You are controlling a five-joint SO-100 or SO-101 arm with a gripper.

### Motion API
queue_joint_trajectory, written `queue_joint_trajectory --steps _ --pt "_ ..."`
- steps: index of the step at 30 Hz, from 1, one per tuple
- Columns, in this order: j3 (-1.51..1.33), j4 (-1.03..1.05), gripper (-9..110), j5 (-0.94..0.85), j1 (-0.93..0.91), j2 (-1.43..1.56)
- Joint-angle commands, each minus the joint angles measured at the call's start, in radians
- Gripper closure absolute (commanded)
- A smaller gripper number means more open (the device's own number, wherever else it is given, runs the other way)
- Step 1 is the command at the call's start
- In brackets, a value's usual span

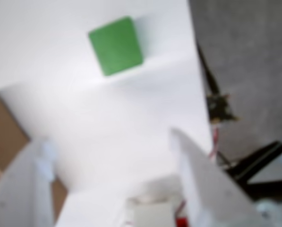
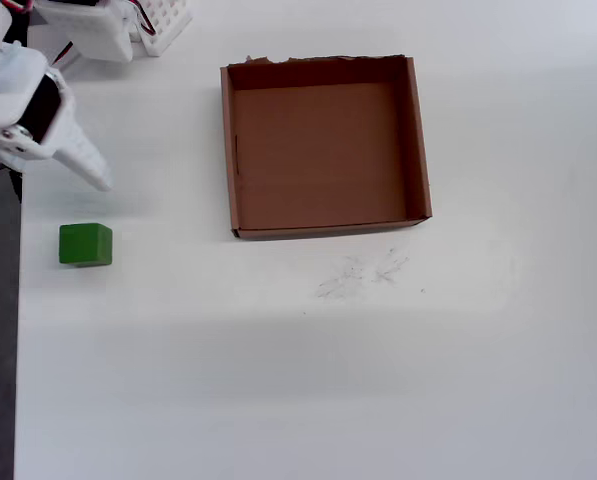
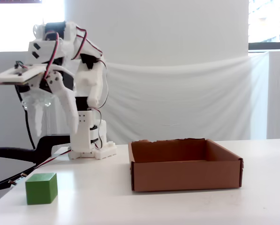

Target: Grasp a green cube and put it in a box.

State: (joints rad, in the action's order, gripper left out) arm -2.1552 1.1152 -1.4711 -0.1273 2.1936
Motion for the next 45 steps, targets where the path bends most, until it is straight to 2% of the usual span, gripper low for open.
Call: queue_joint_trajectory --steps 1,7,14,29,45 --pt "0.137 -0.021 67 -0.043 -0.020 -0.130" --pt "0.236 -0.087 68 -0.044 -0.012 -0.319" --pt "0.192 -0.261 68 -0.048 0.028 -0.448" --pt "0.015 -0.480 71 -0.048 0.060 -0.497" --pt "-0.012 -0.563 83 -0.038 0.071 -0.548"
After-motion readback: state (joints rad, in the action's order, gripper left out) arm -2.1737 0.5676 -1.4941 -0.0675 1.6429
